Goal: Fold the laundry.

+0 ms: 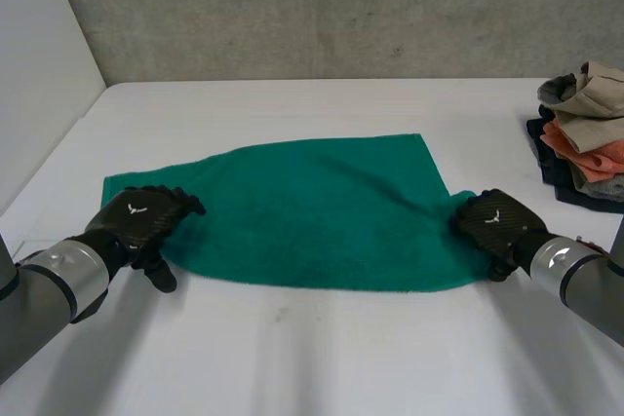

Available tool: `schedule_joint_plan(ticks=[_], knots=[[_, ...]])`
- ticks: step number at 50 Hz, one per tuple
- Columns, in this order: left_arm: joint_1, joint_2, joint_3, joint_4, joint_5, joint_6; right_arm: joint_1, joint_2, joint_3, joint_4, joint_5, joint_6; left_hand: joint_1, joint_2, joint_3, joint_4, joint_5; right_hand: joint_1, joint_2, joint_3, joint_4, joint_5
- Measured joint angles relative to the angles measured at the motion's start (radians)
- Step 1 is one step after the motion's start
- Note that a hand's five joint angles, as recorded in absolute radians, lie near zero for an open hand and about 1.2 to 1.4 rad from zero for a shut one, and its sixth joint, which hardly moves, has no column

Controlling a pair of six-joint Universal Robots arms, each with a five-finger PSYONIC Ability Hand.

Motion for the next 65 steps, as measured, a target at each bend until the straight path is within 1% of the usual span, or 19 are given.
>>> schedule_joint_plan(ticks=[13,15,16,19,26,27,29,32,38,40,42,44,51,57,58,60,63,64,65], knots=[[0.002,0.000,0.001,0.006,0.000,0.000,0.009,0.060,-0.044,-0.049,0.009,0.000,-0.003,-0.008,-0.017,-0.012,-0.010,0.087,0.076,0.088,0.086,0.032],[0.003,-0.002,0.001,0.009,-0.001,0.001,0.011,0.068,-0.052,-0.050,0.013,0.000,-0.003,-0.010,-0.019,-0.014,-0.010,0.187,0.180,0.193,0.174,0.070],[0.004,-0.006,0.002,0.014,-0.003,0.001,0.013,0.077,-0.064,-0.052,0.020,0.001,-0.003,-0.010,-0.019,-0.014,-0.010,0.451,0.479,0.478,0.473,0.132],[0.006,-0.016,0.006,0.022,-0.007,0.002,0.014,0.081,-0.075,-0.058,0.028,0.009,-0.003,-0.011,-0.019,-0.016,-0.017,0.592,0.613,0.618,0.617,0.132],[0.012,-0.093,0.056,0.054,-0.045,0.007,0.015,0.046,-0.083,-0.072,0.032,0.073,-0.003,-0.016,-0.019,-0.019,-0.018,0.593,0.610,0.623,0.624,0.132],[0.013,-0.109,0.069,0.054,-0.055,0.007,0.015,0.041,-0.083,-0.069,0.031,0.083,-0.003,-0.016,-0.019,-0.019,-0.018,0.560,0.564,0.571,0.569,0.236],[0.014,-0.134,0.092,0.049,-0.071,0.007,0.017,0.039,-0.084,-0.062,0.029,0.093,-0.003,-0.016,-0.019,-0.019,-0.018,0.449,0.442,0.459,0.456,0.322],[0.013,-0.168,0.128,0.029,-0.094,0.006,0.019,0.049,-0.089,-0.042,0.025,0.102,-0.003,-0.016,-0.019,-0.019,-0.018,0.211,0.205,0.221,0.223,0.199],[0.005,-0.179,0.150,0.009,-0.101,0.002,0.014,0.082,-0.104,-0.017,0.024,0.097,-0.003,-0.016,-0.019,-0.019,-0.018,0.132,0.133,0.138,0.124,0.095],[0.001,-0.177,0.150,0.009,-0.100,0.002,0.012,0.089,-0.109,-0.018,0.024,0.097,-0.003,-0.016,-0.019,-0.019,-0.018,0.151,0.143,0.154,0.146,0.133],[-0.001,-0.175,0.150,0.012,-0.099,0.002,0.010,0.092,-0.111,-0.025,0.024,0.099,-0.003,-0.016,-0.019,-0.019,-0.018,0.426,0.419,0.409,0.402,0.358],[-0.002,-0.176,0.151,0.016,-0.099,0.002,0.008,0.088,-0.112,-0.041,0.025,0.107,-0.003,-0.016,-0.019,-0.019,-0.018,0.584,0.575,0.589,0.583,0.553],[-0.001,-0.210,0.165,0.047,-0.108,0.010,0.001,0.039,-0.096,-0.087,0.035,0.154,-0.003,-0.016,-0.019,-0.019,-0.018,0.585,0.592,0.629,0.636,0.579],[0.009,-0.291,0.227,0.099,-0.147,0.030,-0.013,-0.021,-0.070,-0.048,0.032,0.181,0.012,0.008,-0.002,0.009,0.027,0.585,0.592,0.629,0.636,0.579],[0.010,-0.315,0.248,0.106,-0.159,0.037,-0.017,-0.032,-0.061,-0.020,0.029,0.177,0.109,0.108,0.093,0.105,0.124,0.585,0.592,0.629,0.636,0.579],[0.011,-0.344,0.276,0.110,-0.170,0.047,-0.021,-0.038,-0.054,0.005,0.026,0.169,0.163,0.156,0.143,0.156,0.173,0.585,0.592,0.629,0.636,0.579],[0.011,-0.388,0.315,0.106,-0.174,0.072,-0.027,-0.045,-0.044,0.042,0.024,0.148,0.345,0.322,0.312,0.326,0.334,0.585,0.592,0.629,0.636,0.579],[0.010,-0.399,0.324,0.101,-0.171,0.083,-0.029,-0.047,-0.041,0.050,0.024,0.143,0.582,0.544,0.531,0.546,0.548,0.585,0.592,0.629,0.636,0.579],[0.009,-0.408,0.332,0.096,-0.167,0.094,-0.031,-0.050,-0.039,0.056,0.024,0.138,0.716,0.685,0.671,0.670,0.670,0.585,0.592,0.629,0.636,0.579]])
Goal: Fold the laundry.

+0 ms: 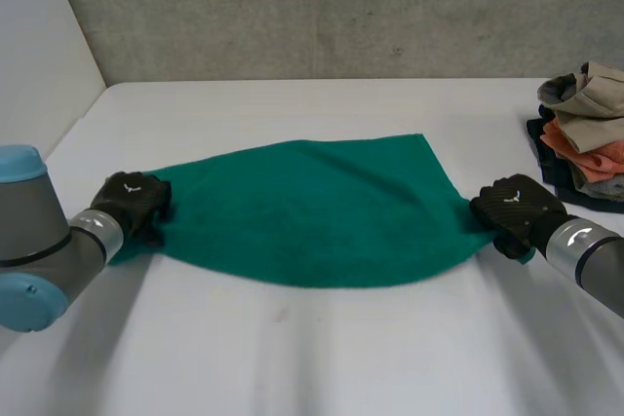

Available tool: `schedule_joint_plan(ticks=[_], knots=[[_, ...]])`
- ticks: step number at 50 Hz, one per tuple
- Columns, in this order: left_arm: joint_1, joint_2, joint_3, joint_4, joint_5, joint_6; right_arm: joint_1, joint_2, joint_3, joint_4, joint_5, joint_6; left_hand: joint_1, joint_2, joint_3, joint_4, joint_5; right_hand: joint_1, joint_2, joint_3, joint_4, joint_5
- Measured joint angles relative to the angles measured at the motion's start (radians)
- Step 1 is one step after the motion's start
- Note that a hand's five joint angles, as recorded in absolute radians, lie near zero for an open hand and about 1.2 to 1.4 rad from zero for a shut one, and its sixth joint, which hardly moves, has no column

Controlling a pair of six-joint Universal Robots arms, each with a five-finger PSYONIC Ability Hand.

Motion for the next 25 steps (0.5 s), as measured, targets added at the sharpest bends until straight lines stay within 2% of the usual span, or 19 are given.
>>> schedule_joint_plan(ticks=[1,3,9,18,21,23,25], knots=[[-0.001,-0.004,0.004,-0.004,0.003,0.008,-0.001,-0.002,0.001,0.004,0.001,-0.003,0.000,0.000,0.000,0.000,0.000,0.000,0.000,0.000,0.000,0.000],[-0.004,-0.005,0.007,-0.020,0.010,0.031,-0.005,-0.010,0.003,0.013,0.005,-0.009,0.112,0.168,0.163,0.182,0.161,0.000,0.000,0.000,0.000,0.000],[-0.025,0.108,-0.044,-0.062,0.019,0.037,-0.020,-0.059,-0.003,0.051,0.028,-0.013,0.112,0.185,0.182,0.205,0.163,0.000,0.000,0.000,0.000,0.000],[-0.079,0.449,-0.134,-0.159,0.029,-0.112,-0.066,-0.226,-0.075,0.264,0.045,-0.008,0.112,0.186,0.184,0.205,0.163,0.000,0.000,0.000,0.000,0.000],[-0.086,0.509,-0.134,-0.196,0.035,-0.148,-0.077,-0.270,-0.100,0.312,0.042,-0.001,0.112,0.186,0.184,0.205,0.163,0.000,0.000,0.000,0.000,0.000],[-0.092,0.587,-0.114,-0.267,0.048,-0.204,-0.087,-0.331,-0.144,0.365,0.034,0.024,0.112,0.187,0.184,0.205,0.163,0.000,0.000,0.002,0.000,0.000],[-0.091,0.597,-0.102,-0.286,0.051,-0.217,-0.085,-0.343,-0.161,0.372,0.032,0.038,0.112,0.187,0.184,0.205,0.163,0.000,0.000,0.002,0.000,0.000]])
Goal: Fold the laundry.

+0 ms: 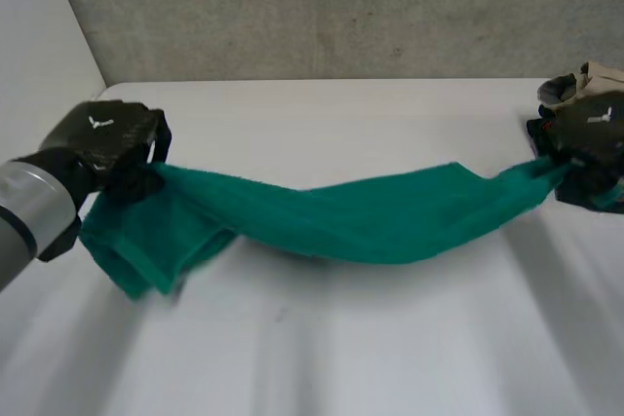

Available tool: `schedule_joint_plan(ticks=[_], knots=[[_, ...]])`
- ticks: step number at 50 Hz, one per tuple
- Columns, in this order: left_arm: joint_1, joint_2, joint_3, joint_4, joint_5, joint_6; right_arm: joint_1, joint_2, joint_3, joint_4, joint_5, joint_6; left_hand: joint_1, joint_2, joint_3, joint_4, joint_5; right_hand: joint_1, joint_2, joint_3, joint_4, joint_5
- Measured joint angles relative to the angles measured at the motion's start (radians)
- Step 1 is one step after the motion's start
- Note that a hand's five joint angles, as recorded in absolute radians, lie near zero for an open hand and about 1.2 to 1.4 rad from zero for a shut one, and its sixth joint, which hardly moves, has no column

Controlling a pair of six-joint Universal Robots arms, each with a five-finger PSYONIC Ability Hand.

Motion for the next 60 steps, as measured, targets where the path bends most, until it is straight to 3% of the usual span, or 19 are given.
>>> schedule_joint_plan(ticks=[5,14,16,18,20,21,27,35,40,51,60], knots=[[0.008,-0.076,0.076,-0.045,-0.009,-0.016,0.032,0.034,-0.052,-0.026,0.006,0.058,0.000,0.000,0.000,0.000,0.000,0.000,0.000,0.000,0.000,0.000],[0.016,-0.475,0.293,-0.041,-0.061,0.071,0.160,0.271,-0.105,-0.159,0.134,0.097,-0.016,-0.052,-0.046,-0.056,-0.011,0.000,0.000,0.000,0.000,0.000],[0.015,-0.575,0.363,-0.034,-0.068,0.093,0.196,0.337,-0.110,-0.229,0.190,0.113,-0.104,-0.146,-0.138,-0.141,-0.077,0.000,0.000,0.002,0.000,0.000],[0.013,-0.656,0.432,-0.025,-0.079,0.109,0.221,0.377,-0.110,-0.291,0.230,0.129,-0.546,-0.524,-0.512,-0.529,-0.468,0.000,0.000,0.003,0.000,0.000],[0.011,-0.678,0.456,-0.022,-0.086,0.114,0.234,0.394,-0.109,-0.322,0.250,0.138,-0.627,-0.603,-0.590,-0.607,-0.547,0.000,0.000,0.003,0.001,0.000],[0.007,-0.694,0.478,-0.019,-0.098,0.117,0.247,0.408,-0.107,-0.354,0.272,0.147,-0.899,-0.878,-0.866,-0.887,-0.826,0.000,0.000,0.003,0.000,0.000],[-0.013,-0.637,0.454,-0.012,-0.151,0.118,0.277,0.424,-0.093,-0.407,0.316,0.162,-0.957,-0.980,-0.967,-0.987,-0.912,0.000,0.000,0.003,0.001,0.000],[-0.080,-0.373,0.085,0.015,-0.209,0.128,0.279,0.417,-0.071,-0.417,0.328,0.160,-0.793,-0.846,-0.841,-0.846,-0.789,0.000,0.000,0.003,0.001,0.000],[-0.118,-0.301,-0.114,0.052,-0.223,0.139,0.272,0.415,-0.064,-0.416,0.325,0.158,-0.713,-0.754,-0.745,-0.751,-0.690,0.000,0.000,0.003,0.001,0.000],[-0.132,-0.372,-0.198,0.234,-0.289,0.148,0.270,0.415,-0.040,-0.416,0.321,0.151,-0.713,-0.753,-0.745,-0.749,-0.686,0.000,0.000,0.003,0.001,0.000],[-0.109,-0.462,-0.130,0.274,-0.299,0.192,0.271,0.408,-0.024,-0.418,0.313,0.146,-0.713,-0.747,-0.741,-0.744,-0.685,0.000,0.000,0.003,0.001,0.000]])
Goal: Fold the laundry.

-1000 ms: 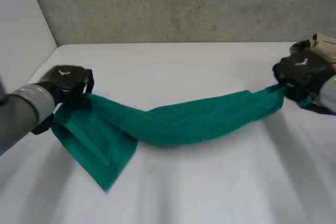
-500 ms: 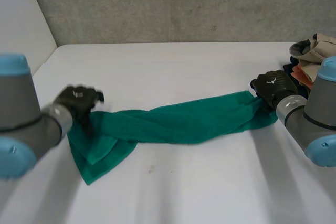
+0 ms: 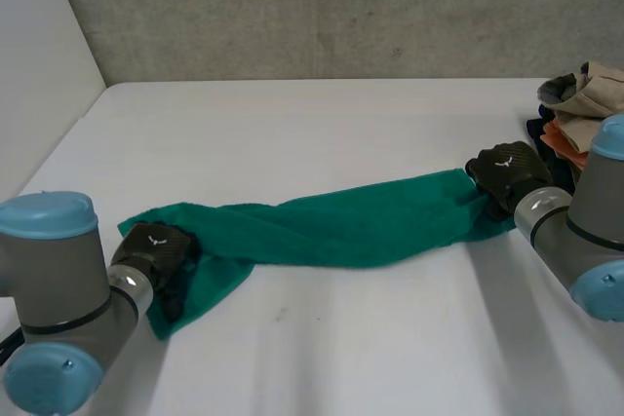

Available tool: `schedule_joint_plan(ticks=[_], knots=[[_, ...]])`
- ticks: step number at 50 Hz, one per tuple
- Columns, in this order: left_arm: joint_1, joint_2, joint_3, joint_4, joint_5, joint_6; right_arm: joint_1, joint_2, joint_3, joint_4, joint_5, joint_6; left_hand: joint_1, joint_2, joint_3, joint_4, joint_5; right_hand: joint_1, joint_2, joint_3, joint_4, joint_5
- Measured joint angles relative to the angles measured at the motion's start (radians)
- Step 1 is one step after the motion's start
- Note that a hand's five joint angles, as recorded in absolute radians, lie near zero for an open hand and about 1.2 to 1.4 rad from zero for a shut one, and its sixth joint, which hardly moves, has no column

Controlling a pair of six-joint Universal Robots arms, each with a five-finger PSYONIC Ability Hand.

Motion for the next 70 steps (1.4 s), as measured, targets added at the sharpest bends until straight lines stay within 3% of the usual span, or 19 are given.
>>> schedule_joint_plan(ticks=[33,40,42,51,56,62,70], knots=[[0.033,-0.039,0.108,0.016,0.063,0.062,0.019,0.028,0.021,-0.011,-0.006,-0.042,0.191,0.186,0.188,0.184,0.174,0.000,0.000,0.000,0.000,0.000],[0.044,-0.084,0.165,0.024,0.069,0.097,0.016,0.028,0.020,-0.014,-0.004,-0.042,0.435,0.412,0.411,0.407,0.395,0.000,0.000,0.000,0.000,0.000],[0.048,-0.092,0.187,0.026,0.072,0.100,0.013,0.025,0.019,-0.015,-0.003,-0.042,0.668,0.657,0.647,0.647,0.632,0.000,0.000,0.000,0.000,0.000],[0.060,-0.049,0.273,0.013,0.082,0.052,-0.003,-0.013,-0.004,0.006,-0.004,-0.045,0.691,0.745,0.741,0.744,0.698,0.000,0.000,0.000,0.002,0.000],[0.082,0.059,0.308,-0.045,0.085,-0.008,-0.029,-0.083,-0.062,0.102,-0.008,-0.068,0.691,0.746,0.741,0.744,0.698,0.000,0.000,0.000,0.003,0.000],[0.122,0.269,0.340,-0.207,0.104,-0.103,-0.095,-0.228,-0.192,0.342,-0.029,-0.140,0.691,0.746,0.741,0.744,0.698,0.000,0.000,0.002,0.003,0.000],[0.220,0.522,0.417,-0.444,0.196,-0.271,-0.195,-0.366,-0.443,0.692,-0.155,-0.202,0.694,0.748,0.742,0.744,0.715,0.000,0.000,0.002,0.003,0.000]])
